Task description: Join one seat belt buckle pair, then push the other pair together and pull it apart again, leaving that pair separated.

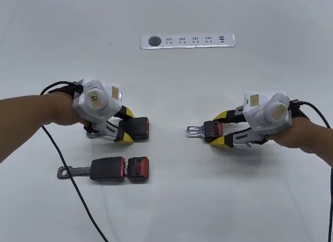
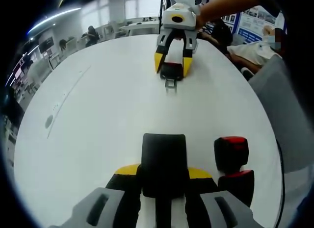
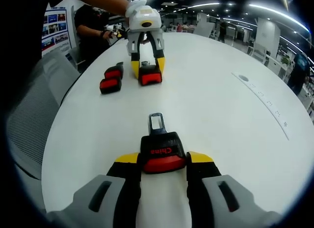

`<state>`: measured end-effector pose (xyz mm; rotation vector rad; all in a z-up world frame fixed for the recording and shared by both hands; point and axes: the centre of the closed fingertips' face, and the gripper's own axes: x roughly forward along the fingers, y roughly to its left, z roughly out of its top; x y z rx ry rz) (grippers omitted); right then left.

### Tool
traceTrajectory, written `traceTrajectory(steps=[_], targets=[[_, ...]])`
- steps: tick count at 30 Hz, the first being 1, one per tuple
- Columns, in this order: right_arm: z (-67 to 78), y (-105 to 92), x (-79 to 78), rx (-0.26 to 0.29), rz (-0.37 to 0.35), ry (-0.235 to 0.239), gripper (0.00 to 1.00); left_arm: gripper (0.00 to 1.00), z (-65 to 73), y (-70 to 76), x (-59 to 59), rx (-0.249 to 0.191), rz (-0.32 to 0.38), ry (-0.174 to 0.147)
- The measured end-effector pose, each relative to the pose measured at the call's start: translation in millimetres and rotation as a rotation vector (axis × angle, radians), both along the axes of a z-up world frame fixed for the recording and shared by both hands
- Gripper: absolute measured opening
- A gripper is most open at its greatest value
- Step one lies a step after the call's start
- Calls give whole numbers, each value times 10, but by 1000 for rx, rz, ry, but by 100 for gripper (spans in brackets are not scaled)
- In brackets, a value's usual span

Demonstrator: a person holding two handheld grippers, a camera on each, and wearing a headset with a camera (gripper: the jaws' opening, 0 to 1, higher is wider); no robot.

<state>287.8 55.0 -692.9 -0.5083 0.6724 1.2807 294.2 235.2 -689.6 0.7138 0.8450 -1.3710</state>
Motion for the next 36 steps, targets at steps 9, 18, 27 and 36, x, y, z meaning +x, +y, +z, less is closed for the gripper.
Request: traceTrajectory(steps=[9,18,27,36], targets=[[21,-26,58,-15,-108,12,44,40,-8,50,57,44,38,-19],[142,-52,125,6,-211,-46,65,71,76,33,18,-30,160,7],[347,-178,234,111,-479,-86,71,93,246,95,169,-149,435,-51],[633,-183,161,194,-626,-132,81,100,555,224,173,-233,624,-136]])
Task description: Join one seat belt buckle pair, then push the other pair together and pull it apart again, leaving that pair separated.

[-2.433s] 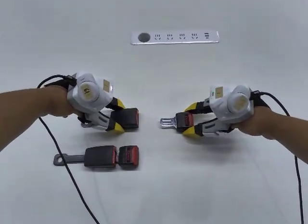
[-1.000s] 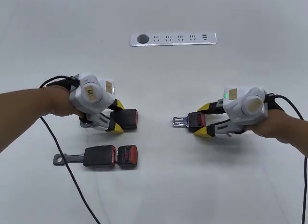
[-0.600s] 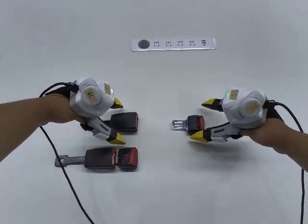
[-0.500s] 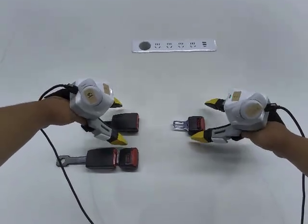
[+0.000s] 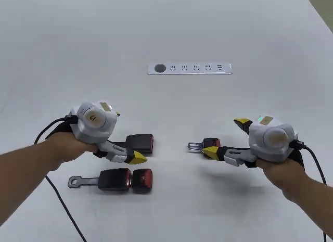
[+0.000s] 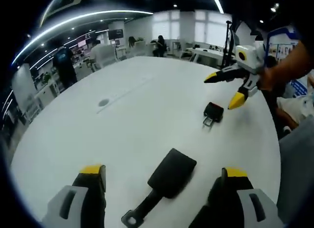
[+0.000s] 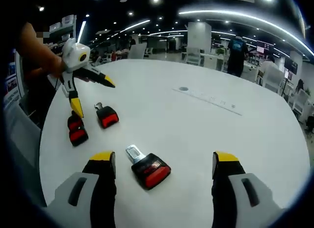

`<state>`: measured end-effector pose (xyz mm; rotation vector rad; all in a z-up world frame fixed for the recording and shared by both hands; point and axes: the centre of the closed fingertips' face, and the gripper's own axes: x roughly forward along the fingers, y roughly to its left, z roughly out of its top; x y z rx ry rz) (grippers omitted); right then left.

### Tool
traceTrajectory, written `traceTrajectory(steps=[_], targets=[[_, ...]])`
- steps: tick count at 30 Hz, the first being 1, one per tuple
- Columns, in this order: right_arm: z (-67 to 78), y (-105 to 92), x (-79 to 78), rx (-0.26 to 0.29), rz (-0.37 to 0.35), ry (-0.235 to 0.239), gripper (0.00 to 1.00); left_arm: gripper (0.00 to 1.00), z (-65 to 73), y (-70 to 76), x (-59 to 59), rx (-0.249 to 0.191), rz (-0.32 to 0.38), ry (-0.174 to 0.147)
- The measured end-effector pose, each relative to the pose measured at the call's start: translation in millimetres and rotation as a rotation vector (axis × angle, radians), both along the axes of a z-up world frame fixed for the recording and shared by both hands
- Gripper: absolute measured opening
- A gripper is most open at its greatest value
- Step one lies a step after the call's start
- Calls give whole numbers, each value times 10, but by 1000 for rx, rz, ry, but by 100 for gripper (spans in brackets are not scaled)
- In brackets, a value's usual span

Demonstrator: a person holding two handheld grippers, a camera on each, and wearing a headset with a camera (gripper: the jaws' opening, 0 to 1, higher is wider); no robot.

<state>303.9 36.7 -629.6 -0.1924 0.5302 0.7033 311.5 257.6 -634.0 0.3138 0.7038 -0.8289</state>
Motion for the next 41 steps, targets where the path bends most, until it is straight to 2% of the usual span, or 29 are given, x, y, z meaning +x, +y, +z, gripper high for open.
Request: traceTrajectory(steps=[1,3,4,5,8,9,11,12,14,15,19,20,23,27,30,32,34,36,38,41], targets=[[-24,-14,11,6,-7,-7,83,100,30,21,-11,-4,17,-4],[41,-21,-51,15,-30,-24,84,100,105,32,-74,-6,31,-16],[85,-32,-81,15,-43,-36,84,100,89,70,-92,-12,38,-14],[124,-36,-105,16,-51,-42,84,100,122,47,-141,-29,43,-8],[219,-43,-190,30,-73,-46,85,100,207,59,-246,-39,61,-26],[224,-54,-197,32,-78,-50,85,100,221,74,-270,-47,78,-23],[273,-69,-249,39,-96,-63,87,100,245,111,-314,-80,100,-40],[277,-70,-259,40,-99,-64,87,100,271,114,-396,-95,113,-32],[337,-49,-368,55,-116,-48,88,100,256,190,-449,-92,130,-42],[345,-48,-388,54,-117,-55,89,100,266,213,-471,-102,141,-41],[373,-30,-522,41,-118,-59,90,100,352,301,-540,-159,197,-56],[380,-33,-562,38,-124,-60,90,100,385,316,-580,-185,212,-58],[398,-41,-636,46,-132,-62,91,100,400,402,-671,-170,204,-78],[388,-40,-746,37,-129,-64,91,100,401,579,-731,-201,244,-91],[418,-8,-892,27,-127,-74,92,100,423,613,-891,-219,280,-71],[430,0,-958,24,-125,-78,92,100,363,690,-1001,-211,300,-34],[434,-3,-999,24,-126,-79,93,100,341,752,-1082,-221,312,-39],[434,1,-1041,34,-130,-76,93,100,376,774,-1174,-235,326,-45],[422,20,-1100,39,-129,-69,93,100,370,852,-1221,-243,336,-43],[416,38,-1183,23,-120,-73,93,100,410,882,-1295,-256,351,-54]])
